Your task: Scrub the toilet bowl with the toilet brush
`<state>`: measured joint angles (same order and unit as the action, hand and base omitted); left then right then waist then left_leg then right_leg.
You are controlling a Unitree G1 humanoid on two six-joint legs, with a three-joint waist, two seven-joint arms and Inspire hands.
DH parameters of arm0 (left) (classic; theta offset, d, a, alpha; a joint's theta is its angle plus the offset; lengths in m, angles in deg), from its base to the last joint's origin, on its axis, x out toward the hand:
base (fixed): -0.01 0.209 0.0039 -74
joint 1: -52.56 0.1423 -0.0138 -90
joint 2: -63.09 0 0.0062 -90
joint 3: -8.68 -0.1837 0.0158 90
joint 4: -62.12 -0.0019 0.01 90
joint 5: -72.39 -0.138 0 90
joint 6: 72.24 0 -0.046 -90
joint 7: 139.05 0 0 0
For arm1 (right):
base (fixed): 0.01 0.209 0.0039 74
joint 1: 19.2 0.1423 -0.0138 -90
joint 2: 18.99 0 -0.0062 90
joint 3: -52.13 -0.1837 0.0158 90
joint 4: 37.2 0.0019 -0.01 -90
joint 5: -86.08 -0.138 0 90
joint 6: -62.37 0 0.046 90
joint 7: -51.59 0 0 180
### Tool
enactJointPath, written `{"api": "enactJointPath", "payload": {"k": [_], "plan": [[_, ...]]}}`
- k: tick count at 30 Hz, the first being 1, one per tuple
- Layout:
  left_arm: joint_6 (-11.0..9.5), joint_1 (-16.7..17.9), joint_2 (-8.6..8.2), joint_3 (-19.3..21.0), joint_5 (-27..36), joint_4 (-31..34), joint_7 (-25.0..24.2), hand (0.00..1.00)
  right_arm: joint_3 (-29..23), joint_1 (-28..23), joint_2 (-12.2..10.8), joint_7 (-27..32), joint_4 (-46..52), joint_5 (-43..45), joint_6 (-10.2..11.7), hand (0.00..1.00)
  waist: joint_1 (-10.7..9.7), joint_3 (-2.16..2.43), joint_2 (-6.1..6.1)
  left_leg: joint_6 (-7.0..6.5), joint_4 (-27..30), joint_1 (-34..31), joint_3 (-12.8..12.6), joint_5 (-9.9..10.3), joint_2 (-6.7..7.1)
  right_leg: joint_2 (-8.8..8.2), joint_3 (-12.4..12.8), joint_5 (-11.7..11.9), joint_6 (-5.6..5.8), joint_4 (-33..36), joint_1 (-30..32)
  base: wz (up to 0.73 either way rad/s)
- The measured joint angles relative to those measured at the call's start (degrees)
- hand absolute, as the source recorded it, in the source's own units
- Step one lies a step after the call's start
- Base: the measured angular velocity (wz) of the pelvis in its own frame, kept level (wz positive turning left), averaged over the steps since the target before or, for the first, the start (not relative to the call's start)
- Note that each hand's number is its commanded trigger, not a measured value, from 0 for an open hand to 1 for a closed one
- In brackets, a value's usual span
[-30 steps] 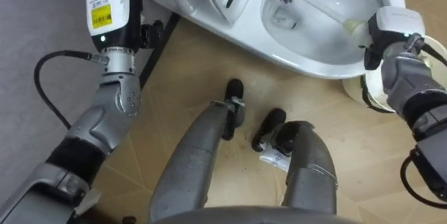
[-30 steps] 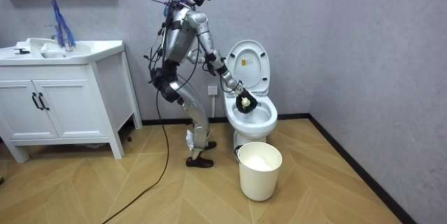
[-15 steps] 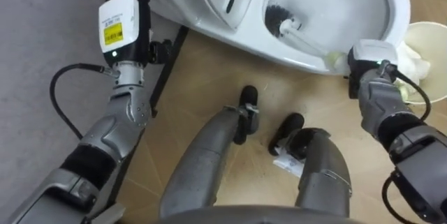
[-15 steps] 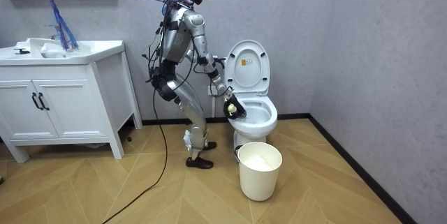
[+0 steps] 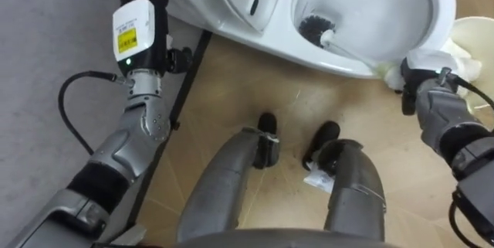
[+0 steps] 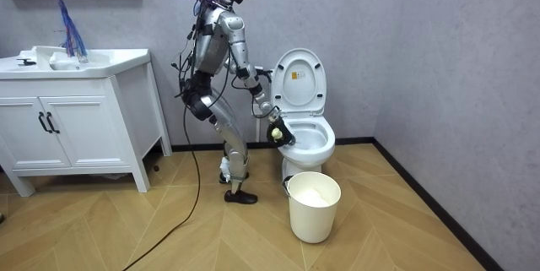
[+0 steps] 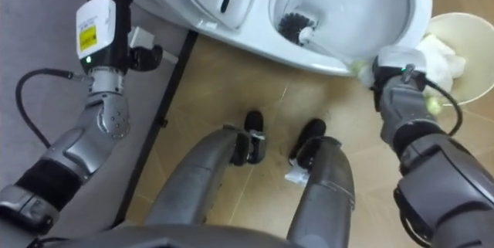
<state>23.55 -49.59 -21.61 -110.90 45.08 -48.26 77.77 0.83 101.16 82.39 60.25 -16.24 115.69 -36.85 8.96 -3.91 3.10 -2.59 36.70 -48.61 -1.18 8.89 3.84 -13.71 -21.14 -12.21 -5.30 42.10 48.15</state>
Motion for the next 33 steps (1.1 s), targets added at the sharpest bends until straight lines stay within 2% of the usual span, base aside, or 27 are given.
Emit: {"api": "enactJointPath", "payload": {"k": [2, 6, 8, 12, 15, 16, 18, 20, 21, 23, 25, 27, 28, 30, 33], "plan": [[-0.29, 0.11, 0.14, 0.23, -1.12, 0.25, -0.26, 0.00, -1.37, -0.03, 0.09, -0.16, -1.16, -0.81, 1.64, 1.00, 0.19, 0.16, -0.20, 0.00, -0.09, 0.09, 0.00, 0.00, -0.04, -0.04, -0.10, -0.05, -0.04, -0.01, -0.09, 0.04], [-0.76, 0.31, 0.18, 0.56, -2.20, 0.02, -2.54, 0.00, -2.27, -0.87, -0.10, -1.30, -3.16, -0.79, 3.43, 1.00, 0.42, 0.08, -0.60, -0.36, -0.08, 1.92, 0.11, 0.28, -0.07, 0.00, -0.29, -0.07, 0.01, -0.33, -2.19, 0.00], [-0.89, 0.62, 0.25, 0.58, -2.19, -0.01, -5.03, 0.00, -2.40, -2.93, -0.11, -1.38, -3.48, -2.34, 4.26, 1.00, 0.42, 0.12, -0.88, -0.72, -0.24, 4.12, 0.02, 0.69, 0.03, -0.04, -0.34, -0.64, 1.01, -0.69, -4.50, 0.00], [-1.96, 1.88, 0.49, 1.87, -2.15, -0.31, -9.07, 0.00, -4.45, -6.75, -0.17, -1.62, -3.40, -3.05, 5.09, 1.00, 0.17, 0.19, -1.08, -1.10, -1.47, 7.90, 0.06, 0.94, 0.01, 0.48, -0.31, -0.40, 1.95, -2.51, -8.44, -0.04], [-2.42, 4.37, 0.69, 3.39, -2.28, 0.22, -12.10, 0.00, -7.10, -10.77, -0.76, -2.14, -3.38, -5.21, 6.14, 1.00, -1.17, 0.40, -1.38, -1.28, -3.13, 11.63, 0.47, 1.10, -0.16, 0.99, -0.86, -0.16, 2.53, -5.02, -12.65, 0.00], [-2.47, 5.39, 0.66, 4.21, -2.38, 0.25, -12.68, 0.00, -8.73, -12.88, -1.34, -2.17, -3.50, -6.32, 6.14, 1.00, -1.66, 0.52, -1.42, -1.28, -3.90, 13.20, 0.67, 1.10, -0.36, 1.69, -0.99, 0.38, 2.91, -6.50, -14.45, -0.09], [-2.58, 7.86, 0.69, 5.18, -2.30, 0.20, -13.67, 0.00, -10.55, -15.58, -2.57, -2.13, -3.49, -7.41, 6.13, 1.00, -2.39, 1.25, -1.82, -1.27, -5.96, 16.17, 0.57, 1.05, -0.46, 2.25, -0.94, 0.91, 3.34, -8.82, -17.31, -0.13], [-2.66, 11.30, 0.56, 6.52, -2.45, 0.21, -15.59, 0.00, -13.19, -19.91, -4.25, -2.09, -3.79, -9.46, 6.37, 1.00, -3.46, 2.38, -2.26, -1.27, -9.29, 21.06, 0.53, 0.87, -0.48, 3.03, -0.72, 1.53, 3.99, -12.17, -21.86, -0.11], [-2.80, 12.27, 0.57, 6.91, -2.53, 0.23, -16.14, 0.00, -13.74, -20.87, -4.62, -2.10, -4.00, -10.02, 6.69, 1.00, -3.74, 2.71, -2.40, -1.32, -10.29, 22.40, 0.50, 0.74, -0.44, 3.27, -0.70, 1.65, 4.15, -12.96, -23.02, -0.06], [-3.48, 16.78, 0.58, 8.08, -2.85, 0.93, -17.44, 0.00, -15.56, -24.55, -5.46, -2.18, -3.02, -11.30, 6.86, 1.00, -4.60, 3.80, -2.77, -1.42, -13.49, 27.01, 0.37, 0.63, -0.44, 3.94, -0.58, 1.96, 4.68, -16.00, -27.36, -0.08], [-3.68, 19.77, 0.56, 8.86, -3.02, 2.27, -18.17, 0.00, -16.50, -27.07, -5.56, -2.33, -2.13, -11.25, 6.93, 1.00, -4.96, 3.85, -2.85, -1.71, -15.53, 30.30, 0.36, 0.48, -0.50, 4.35, -0.58, 2.19, 4.91, -17.93, -30.41, -0.04], [-3.88, 22.25, 0.62, 9.35, -3.12, 2.76, -18.74, 0.00, -17.44, -28.98, -5.90, -2.29, -1.59, -11.14, 7.08, 1.00, -5.64, 3.60, -3.26, -1.79, -17.40, 33.32, 0.35, 0.38, -0.51, 4.85, -0.77, 2.29, 4.91, -19.50, -33.51, 0.00], [-4.25, 23.51, 0.62, 9.66, -3.14, 2.86, -19.05, 0.00, -18.28, -30.28, -6.21, -2.31, -0.88, -10.87, 7.12, 1.00, -5.69, 3.77, -3.48, -1.79, -18.28, 34.90, 0.35, 0.41, -0.54, 5.05, -0.81, 2.10, 5.17, -20.31, -34.99, 0.00], [-5.80, 26.05, 0.54, 11.72, -3.27, 3.61, -20.16, 0.00, -20.03, -32.46, -6.48, -2.49, 0.41, -9.19, 7.31, 1.00, -5.56, 3.75, -3.78, -1.79, -19.78, 37.03, -0.03, 0.45, -0.59, 5.26, -0.64, 1.87, 5.37, -21.11, -36.57, -0.06], [-6.04, 29.26, 0.22, 14.29, -3.21, 4.31, -22.09, 0.00, -22.54, -34.64, -7.00, -2.67, 1.82, -8.55, 7.38, 1.00, -5.58, 3.68, -3.97, -1.67, -21.55, 40.40, -0.06, 0.50, -0.87, 6.00, -0.71, 1.88, 5.55, -22.83, -39.67, -0.01]]}}
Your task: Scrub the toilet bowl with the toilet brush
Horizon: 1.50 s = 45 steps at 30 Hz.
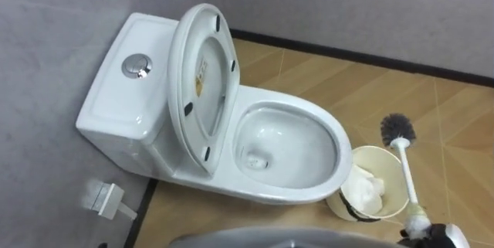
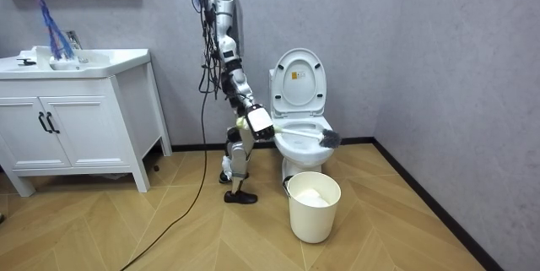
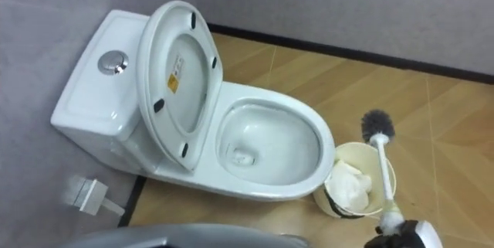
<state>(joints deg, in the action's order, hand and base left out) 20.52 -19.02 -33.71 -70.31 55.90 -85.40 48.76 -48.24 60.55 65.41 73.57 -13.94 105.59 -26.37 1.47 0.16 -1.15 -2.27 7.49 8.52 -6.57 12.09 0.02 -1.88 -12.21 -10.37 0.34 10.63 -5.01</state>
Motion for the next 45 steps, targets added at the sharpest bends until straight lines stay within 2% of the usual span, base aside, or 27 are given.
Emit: {"api": "enactJointPath", "payload": {"k": [2, 4, 5, 6, 13, 18, 22, 36, 40, 45], "plan": [[0.54, -0.83, -0.26, -0.12, 0.06, -0.06, 0.00, 0.00, 0.00, -0.22, -0.51, 0.53, -0.67, -1.04, -0.14, 1.00, -0.72, -0.04, 0.22, 0.11, -0.01, 0.17, -0.98, 0.21, -0.23, 0.36, 0.91, 0.08, -0.14, 0.02, 0.01, -0.19], [1.01, -1.03, -0.30, -0.15, 0.05, -0.18, 0.00, 0.00, 0.00, -0.60, -0.87, 0.70, -0.76, -1.34, -0.21, 0.57, -1.47, -0.04, 0.27, 0.15, -0.09, 0.18, -1.27, 0.23, -0.29, 0.46, 1.23, 0.10, -0.18, 0.07, -0.03, -0.11], [1.10, -1.35, -0.32, -0.30, 0.04, -0.17, 0.00, 0.00, 0.00, -0.88, -0.92, 0.70, -0.78, -1.39, -0.38, 0.15, -2.12, -0.05, 0.35, 0.15, -0.10, 0.18, -1.38, 0.24, -0.30, 0.48, 1.37, 0.12, -0.19, 0.08, -0.02, -0.07], [1.18, -1.49, -0.32, -0.37, 0.00, -0.11, 0.00, 0.00, 0.00, -1.05, -0.95, 0.70, -0.78, -1.40, -0.55, 0.00, -2.55, -0.05, 0.45, 0.15, -0.12, 0.19, -1.41, 0.24, -0.30, 0.50, 1.44, 0.12, -0.19, 0.07, 0.02, -0.07], [2.06, -2.96, -0.32, -1.88, -0.56, -0.32, -0.09, 0.00, 0.08, -1.69, -1.25, -0.59, -2.53, -1.48, -3.37, 0.00, -3.17, -0.20, 0.95, 0.38, -0.16, 0.88, -2.70, 1.05, -0.76, 1.18, 3.23, 0.13, -0.26, 0.14, 0.39, -0.14], [2.25, -3.15, -0.30, -2.31, -0.55, -1.55, -0.26, 0.00, 0.07, -1.16, -1.26, -0.99, -2.29, -1.41, -3.35, 0.00, -3.02, -0.21, 0.94, 0.36, -0.17, 1.03, -3.01, 1.12, -0.77, 1.26, 3.67, 0.13, -0.26, 0.14, 0.37, -0.04], [3.16, -3.07, -0.29, -2.31, -0.55, -1.95, -1.19, 0.00, 0.07, -0.86, -1.25, -0.99, -2.00, -1.41, -3.35, 0.00, -2.85, -0.21, 0.90, 0.36, -0.18, 1.02, -3.00, 1.13, -0.82, 1.28, 3.65, 0.13, -0.26, 0.13, 0.36, 0.00], [3.24, -3.46, -0.28, -2.39, -0.54, -3.99, -2.16, 0.00, 2.08, 0.75, -1.25, -1.06, -0.61, 1.55, -3.37, 0.00, -2.38, -0.21, 0.82, 0.37, -0.08, 0.27, -2.90, 1.14, -0.86, 1.37, 4.06, 0.11, -0.30, 0.05, 1.15, 0.00], [3.74, -4.56, -0.29, -3.01, -0.55, -4.36, -2.41, 0.00, 4.83, 0.79, -1.32, -3.02, -0.64, 1.01, -3.85, 0.00, -1.12, -0.21, 0.88, 0.37, -0.08, 0.27, -2.89, 1.15, -0.87, 1.36, 4.08, 0.11, -0.30, 0.04, 1.12, 0.00], [4.15, -3.69, -0.72, -4.48, -2.43, -4.29, -2.42, 0.00, 5.54, 2.11, -2.12, -6.33, -3.44, -0.76, -3.93, 0.00, -1.26, -0.37, 0.92, 0.37, 0.18, 1.16, -1.98, 1.14, -0.69, 1.22, 4.01, 0.10, -0.29, -0.14, -0.56, 0.03]]}}
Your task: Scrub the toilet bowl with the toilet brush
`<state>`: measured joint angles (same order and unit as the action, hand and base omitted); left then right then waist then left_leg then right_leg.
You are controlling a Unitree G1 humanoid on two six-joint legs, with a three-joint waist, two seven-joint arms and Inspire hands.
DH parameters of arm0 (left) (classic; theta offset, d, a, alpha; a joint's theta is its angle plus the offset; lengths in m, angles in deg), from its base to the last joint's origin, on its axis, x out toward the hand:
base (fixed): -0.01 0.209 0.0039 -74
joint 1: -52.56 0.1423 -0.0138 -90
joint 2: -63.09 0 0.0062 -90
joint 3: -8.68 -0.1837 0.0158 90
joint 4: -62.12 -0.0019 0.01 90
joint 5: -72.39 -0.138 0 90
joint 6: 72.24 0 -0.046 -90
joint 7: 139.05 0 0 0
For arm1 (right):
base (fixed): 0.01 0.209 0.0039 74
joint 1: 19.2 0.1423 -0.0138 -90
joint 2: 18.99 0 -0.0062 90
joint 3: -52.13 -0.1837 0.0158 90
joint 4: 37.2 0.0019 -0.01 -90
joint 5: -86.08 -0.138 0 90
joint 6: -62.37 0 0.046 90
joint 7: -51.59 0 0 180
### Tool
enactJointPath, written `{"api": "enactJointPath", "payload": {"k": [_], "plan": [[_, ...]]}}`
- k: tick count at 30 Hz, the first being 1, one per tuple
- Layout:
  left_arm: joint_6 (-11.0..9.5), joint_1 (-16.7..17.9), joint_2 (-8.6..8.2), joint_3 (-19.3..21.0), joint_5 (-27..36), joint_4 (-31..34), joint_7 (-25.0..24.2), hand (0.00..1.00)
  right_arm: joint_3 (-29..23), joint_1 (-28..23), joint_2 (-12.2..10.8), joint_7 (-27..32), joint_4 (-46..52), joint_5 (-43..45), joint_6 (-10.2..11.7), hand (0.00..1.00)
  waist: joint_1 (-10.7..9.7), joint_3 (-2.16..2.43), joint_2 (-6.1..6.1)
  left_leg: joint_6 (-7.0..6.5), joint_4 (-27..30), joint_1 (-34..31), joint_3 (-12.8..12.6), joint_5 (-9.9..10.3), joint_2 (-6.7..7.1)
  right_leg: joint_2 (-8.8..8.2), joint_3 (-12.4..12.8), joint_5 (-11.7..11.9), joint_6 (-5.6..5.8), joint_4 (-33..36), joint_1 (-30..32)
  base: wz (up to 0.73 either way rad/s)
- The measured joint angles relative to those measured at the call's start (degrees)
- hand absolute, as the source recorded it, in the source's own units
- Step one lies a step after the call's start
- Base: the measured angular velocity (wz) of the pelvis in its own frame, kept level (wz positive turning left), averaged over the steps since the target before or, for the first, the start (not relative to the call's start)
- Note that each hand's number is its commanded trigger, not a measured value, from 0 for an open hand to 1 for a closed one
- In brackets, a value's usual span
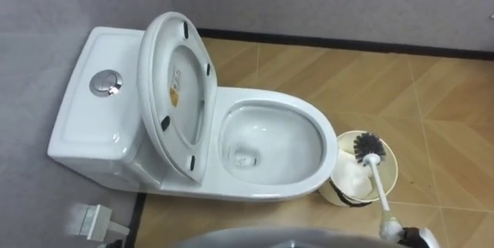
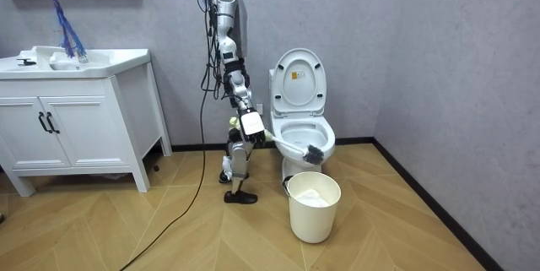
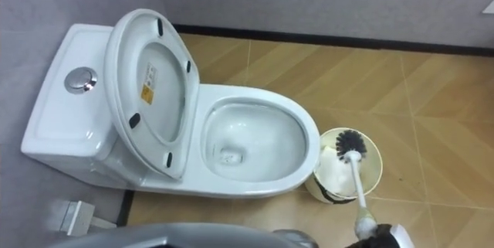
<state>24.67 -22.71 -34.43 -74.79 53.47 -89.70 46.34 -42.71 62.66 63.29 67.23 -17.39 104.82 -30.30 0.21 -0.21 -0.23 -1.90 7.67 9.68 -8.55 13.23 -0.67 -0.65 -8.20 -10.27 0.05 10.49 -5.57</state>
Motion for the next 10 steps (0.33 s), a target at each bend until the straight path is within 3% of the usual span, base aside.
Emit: {"api": "enactJointPath", "payload": {"k": [10], "plan": [[1.99, 0.25, -0.39, 0.13, -3.14, 0.38, -1.58, 0.00, 0.21, -2.70, -0.60, -6.13, -3.91, -7.46, -3.98, 0.00, -0.08, 0.00, 0.24, -0.17, 0.13, 0.04, 2.41, 0.11, 0.25, -0.51, -1.33, -0.50, -0.06, 0.13, -0.40, 0.10]]}}
